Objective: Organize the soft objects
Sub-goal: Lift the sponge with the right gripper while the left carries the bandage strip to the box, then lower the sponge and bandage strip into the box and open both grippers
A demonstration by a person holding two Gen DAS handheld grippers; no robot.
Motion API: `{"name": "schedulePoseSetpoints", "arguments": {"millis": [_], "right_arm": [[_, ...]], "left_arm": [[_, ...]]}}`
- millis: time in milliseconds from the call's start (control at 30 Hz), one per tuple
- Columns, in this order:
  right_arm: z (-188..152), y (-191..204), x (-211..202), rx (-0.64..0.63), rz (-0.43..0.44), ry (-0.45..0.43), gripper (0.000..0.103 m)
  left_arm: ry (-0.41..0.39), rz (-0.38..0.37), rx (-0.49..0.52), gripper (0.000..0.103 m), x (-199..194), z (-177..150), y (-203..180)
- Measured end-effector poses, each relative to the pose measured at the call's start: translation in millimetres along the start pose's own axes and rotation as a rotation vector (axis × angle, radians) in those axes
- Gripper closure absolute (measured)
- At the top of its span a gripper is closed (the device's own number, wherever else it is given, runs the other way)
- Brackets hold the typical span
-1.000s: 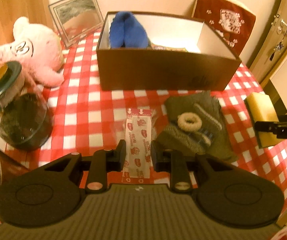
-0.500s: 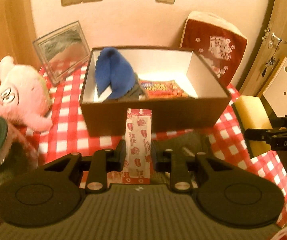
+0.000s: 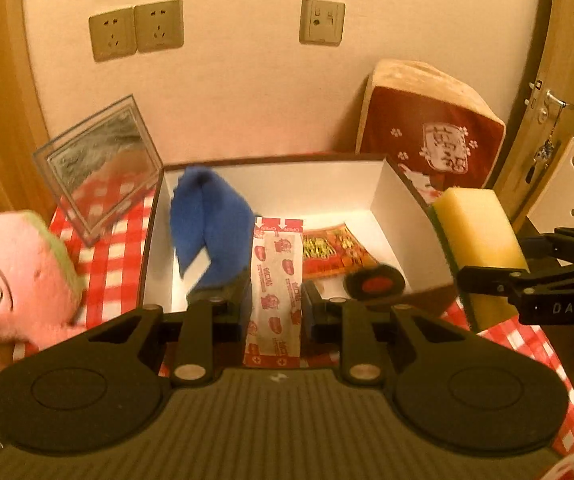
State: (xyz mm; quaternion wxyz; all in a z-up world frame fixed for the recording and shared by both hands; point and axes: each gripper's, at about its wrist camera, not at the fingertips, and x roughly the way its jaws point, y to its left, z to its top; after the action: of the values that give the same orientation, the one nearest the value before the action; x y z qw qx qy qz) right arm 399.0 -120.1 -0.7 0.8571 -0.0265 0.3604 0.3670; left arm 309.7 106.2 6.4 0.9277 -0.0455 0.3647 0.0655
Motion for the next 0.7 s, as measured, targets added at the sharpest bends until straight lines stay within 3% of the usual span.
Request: {"name": "schedulePoseSetpoints", "arguments": {"millis": [367,700], "right_arm": [[34,-10,44,-0.024,-0.005,0.005,0.030],[39,-20,81,0.001,-0.027,0.046,0.030]], "left_arm": [[0.029,-0.006,0.005,0.080,47,31,3],[0.078,-0.013,0.013,0.080,85,37,-1]]}}
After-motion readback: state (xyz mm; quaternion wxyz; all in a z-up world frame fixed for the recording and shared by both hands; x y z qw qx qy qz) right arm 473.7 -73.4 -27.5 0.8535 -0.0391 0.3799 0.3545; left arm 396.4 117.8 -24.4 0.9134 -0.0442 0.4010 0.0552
